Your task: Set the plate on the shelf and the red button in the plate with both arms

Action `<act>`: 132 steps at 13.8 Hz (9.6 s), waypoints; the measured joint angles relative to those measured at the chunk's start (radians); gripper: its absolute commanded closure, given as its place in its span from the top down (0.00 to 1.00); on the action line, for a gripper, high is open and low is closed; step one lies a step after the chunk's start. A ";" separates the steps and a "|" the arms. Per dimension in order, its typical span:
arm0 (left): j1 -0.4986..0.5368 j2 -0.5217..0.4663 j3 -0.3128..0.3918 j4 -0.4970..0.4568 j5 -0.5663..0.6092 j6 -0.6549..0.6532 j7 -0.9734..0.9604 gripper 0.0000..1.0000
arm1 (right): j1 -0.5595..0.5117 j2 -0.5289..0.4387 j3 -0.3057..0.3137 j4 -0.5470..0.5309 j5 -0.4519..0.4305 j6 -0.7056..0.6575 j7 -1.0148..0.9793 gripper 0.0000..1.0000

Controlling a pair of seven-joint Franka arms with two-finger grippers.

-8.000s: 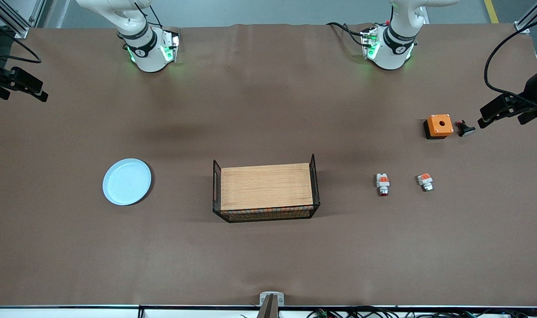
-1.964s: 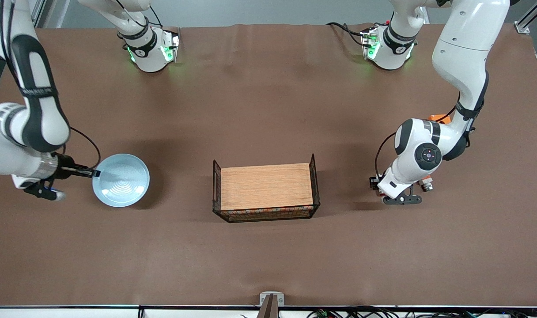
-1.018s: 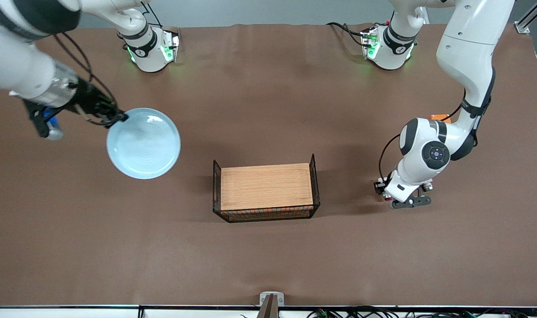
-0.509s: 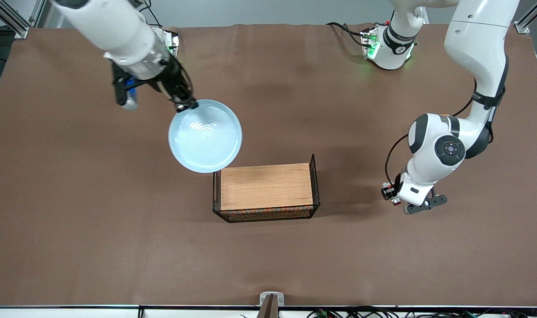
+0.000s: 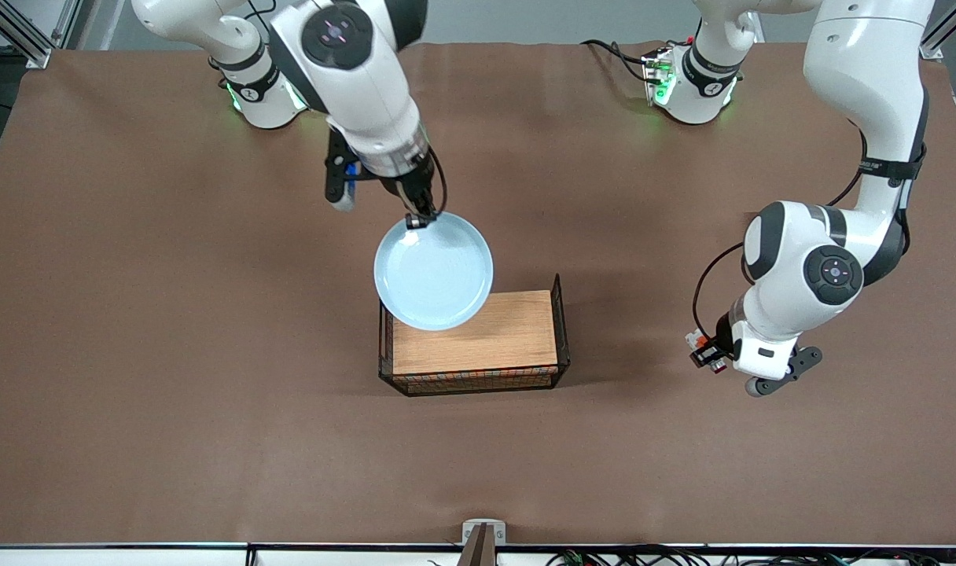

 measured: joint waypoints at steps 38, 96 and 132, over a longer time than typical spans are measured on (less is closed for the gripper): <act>-0.010 -0.104 -0.118 0.151 -0.113 -0.240 -0.529 0.30 | 0.021 0.262 -0.021 0.198 -0.141 0.052 0.063 1.00; -0.571 0.303 0.042 0.534 -0.062 -0.004 -1.297 1.00 | -0.733 -0.122 -0.024 0.225 -0.124 -0.642 -2.188 1.00; 0.120 -0.570 0.051 -0.133 -0.058 -0.422 0.593 1.00 | -0.748 -0.502 -0.020 -0.217 -0.087 -0.351 -2.188 1.00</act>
